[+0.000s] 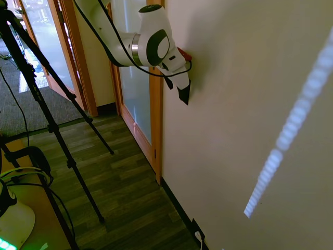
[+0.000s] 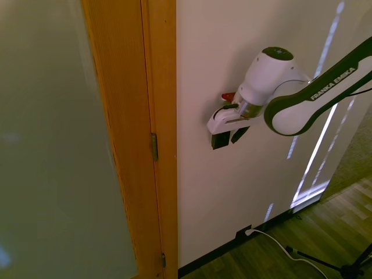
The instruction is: Turn on the light
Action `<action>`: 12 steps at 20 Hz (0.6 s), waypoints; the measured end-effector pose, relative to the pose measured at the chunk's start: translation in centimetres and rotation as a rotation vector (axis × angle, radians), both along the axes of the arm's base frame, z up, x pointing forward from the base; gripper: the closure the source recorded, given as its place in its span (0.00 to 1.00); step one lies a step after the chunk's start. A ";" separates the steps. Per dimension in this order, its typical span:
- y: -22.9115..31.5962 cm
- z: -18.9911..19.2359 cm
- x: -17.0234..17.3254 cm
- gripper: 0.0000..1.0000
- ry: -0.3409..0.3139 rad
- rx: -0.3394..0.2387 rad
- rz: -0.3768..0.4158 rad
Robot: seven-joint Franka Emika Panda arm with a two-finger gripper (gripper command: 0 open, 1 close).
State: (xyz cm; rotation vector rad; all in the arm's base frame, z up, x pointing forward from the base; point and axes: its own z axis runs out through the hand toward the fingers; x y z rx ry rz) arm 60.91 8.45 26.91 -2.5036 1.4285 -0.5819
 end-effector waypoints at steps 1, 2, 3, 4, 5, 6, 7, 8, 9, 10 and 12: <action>-0.2 -0.2 -0.1 1.00 -0.016 -0.002 -0.009; -0.5 -0.2 -0.3 1.00 -0.033 -0.006 -0.022; -1.0 -0.2 -0.4 1.00 -0.052 -0.012 -0.037; -1.5 -0.1 -0.6 1.00 -0.073 -0.021 -0.052; -1.7 -0.1 -0.9 1.00 -0.086 -0.029 -0.059; -1.7 0.0 -1.2 1.00 -0.102 -0.029 -0.060; -1.5 0.0 -1.3 1.00 -0.114 -0.032 -0.060; -1.2 0.1 -1.4 1.00 -0.118 -0.036 -0.060; -1.0 0.1 -1.4 1.00 -0.121 -0.040 -0.062; -0.7 0.1 -1.5 1.00 -0.124 -0.043 -0.066; -0.4 0.1 -1.7 1.00 -0.128 -0.050 -0.073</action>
